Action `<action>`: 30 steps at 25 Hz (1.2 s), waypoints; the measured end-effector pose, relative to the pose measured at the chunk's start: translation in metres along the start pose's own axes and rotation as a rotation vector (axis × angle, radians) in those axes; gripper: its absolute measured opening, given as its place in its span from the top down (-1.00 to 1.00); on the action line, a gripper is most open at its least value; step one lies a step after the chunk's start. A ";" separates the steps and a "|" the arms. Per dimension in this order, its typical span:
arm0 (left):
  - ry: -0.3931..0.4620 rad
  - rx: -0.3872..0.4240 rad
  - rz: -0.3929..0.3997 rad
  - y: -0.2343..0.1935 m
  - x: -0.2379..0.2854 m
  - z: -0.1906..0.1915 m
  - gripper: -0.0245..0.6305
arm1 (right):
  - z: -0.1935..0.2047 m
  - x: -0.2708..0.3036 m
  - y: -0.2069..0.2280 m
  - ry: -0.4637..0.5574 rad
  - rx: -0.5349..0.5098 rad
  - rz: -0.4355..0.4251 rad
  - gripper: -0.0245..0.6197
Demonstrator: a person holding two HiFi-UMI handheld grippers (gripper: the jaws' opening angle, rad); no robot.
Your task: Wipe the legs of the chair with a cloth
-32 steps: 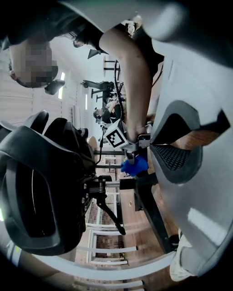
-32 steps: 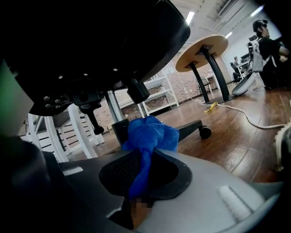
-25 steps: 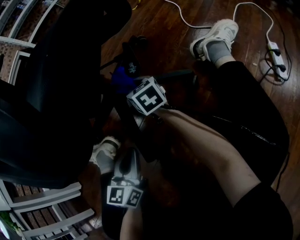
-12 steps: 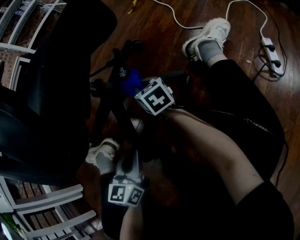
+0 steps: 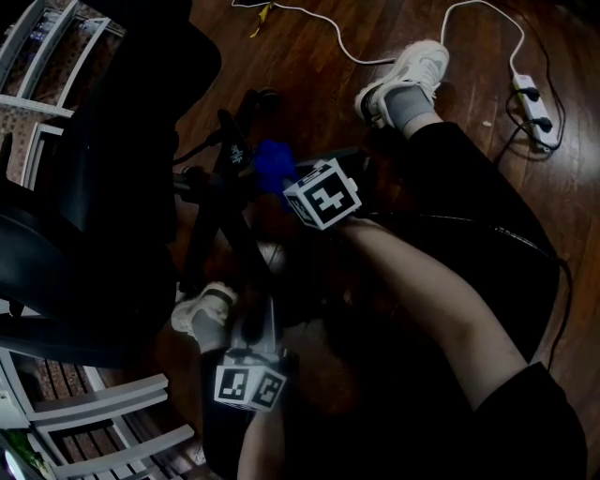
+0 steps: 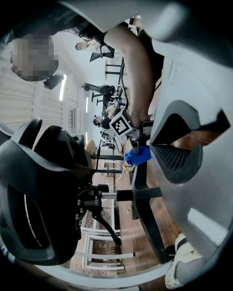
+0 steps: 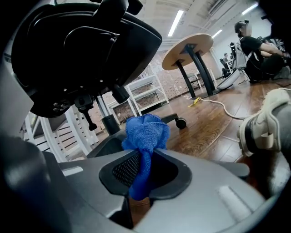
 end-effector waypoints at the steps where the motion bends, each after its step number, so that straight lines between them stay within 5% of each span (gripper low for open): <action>1: 0.008 -0.001 -0.001 0.002 -0.001 -0.002 0.91 | 0.001 -0.003 0.002 0.006 0.003 0.000 0.66; 14: 0.016 0.028 -0.005 -0.001 -0.022 -0.006 0.91 | 0.025 -0.028 0.020 0.035 0.141 0.005 0.65; 30: 0.040 -0.003 -0.020 -0.002 -0.036 -0.001 0.91 | 0.028 -0.066 0.060 0.140 0.431 0.005 0.65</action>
Point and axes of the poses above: the fingertips, and each gripper's own axes: x forward along the fingers, y to its right, z out of its underside, the point moved 10 cm from there along -x, backward along the fingers, and after that the axes turned 14 degrees about -z, right-handed, at the moved point
